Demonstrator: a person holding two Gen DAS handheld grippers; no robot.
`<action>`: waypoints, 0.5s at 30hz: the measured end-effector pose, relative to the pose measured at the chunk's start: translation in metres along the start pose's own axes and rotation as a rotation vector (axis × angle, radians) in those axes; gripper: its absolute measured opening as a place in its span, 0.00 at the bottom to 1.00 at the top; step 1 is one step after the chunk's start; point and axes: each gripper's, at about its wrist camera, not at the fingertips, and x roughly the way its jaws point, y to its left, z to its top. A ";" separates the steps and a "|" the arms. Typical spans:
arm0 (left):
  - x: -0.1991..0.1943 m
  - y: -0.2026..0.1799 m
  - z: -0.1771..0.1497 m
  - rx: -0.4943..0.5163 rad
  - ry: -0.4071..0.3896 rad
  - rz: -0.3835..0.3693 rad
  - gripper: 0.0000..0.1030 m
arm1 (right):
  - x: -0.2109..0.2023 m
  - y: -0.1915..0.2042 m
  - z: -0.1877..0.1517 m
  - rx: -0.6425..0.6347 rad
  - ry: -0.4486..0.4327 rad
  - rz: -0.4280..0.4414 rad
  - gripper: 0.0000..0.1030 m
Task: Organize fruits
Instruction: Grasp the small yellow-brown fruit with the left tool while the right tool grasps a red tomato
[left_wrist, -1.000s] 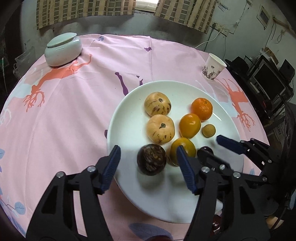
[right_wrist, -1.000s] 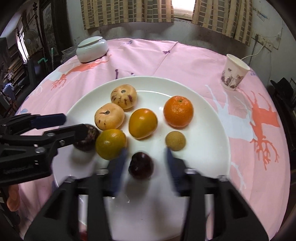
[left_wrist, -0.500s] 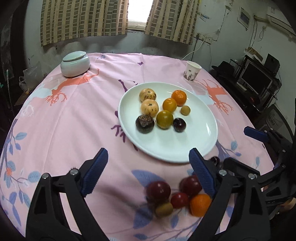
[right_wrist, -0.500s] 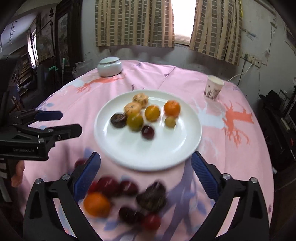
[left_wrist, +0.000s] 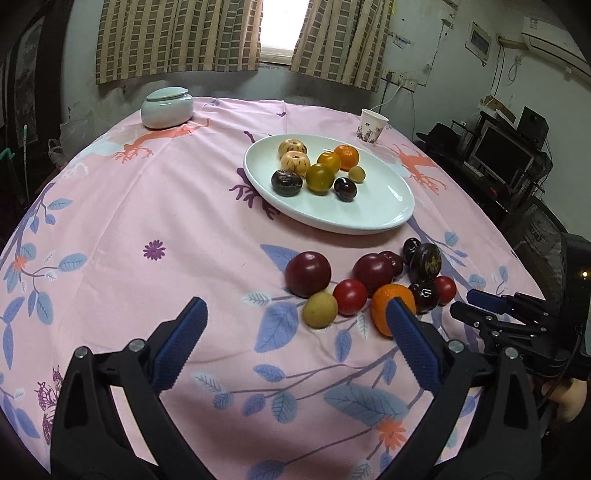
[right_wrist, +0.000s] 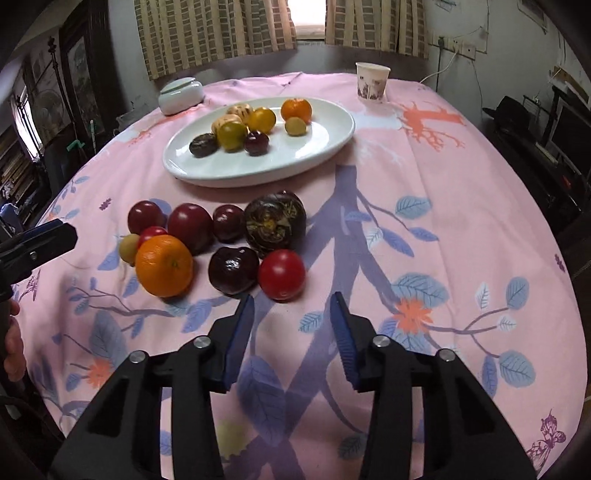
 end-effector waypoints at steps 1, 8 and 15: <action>0.001 0.001 -0.001 -0.006 0.006 -0.003 0.96 | 0.002 0.000 0.000 0.000 0.001 0.004 0.42; 0.007 0.001 -0.007 0.019 0.050 -0.011 0.96 | 0.028 0.000 0.017 -0.022 0.052 0.052 0.30; 0.037 -0.004 -0.012 0.043 0.151 0.014 0.96 | 0.001 0.002 0.013 -0.019 -0.010 0.044 0.30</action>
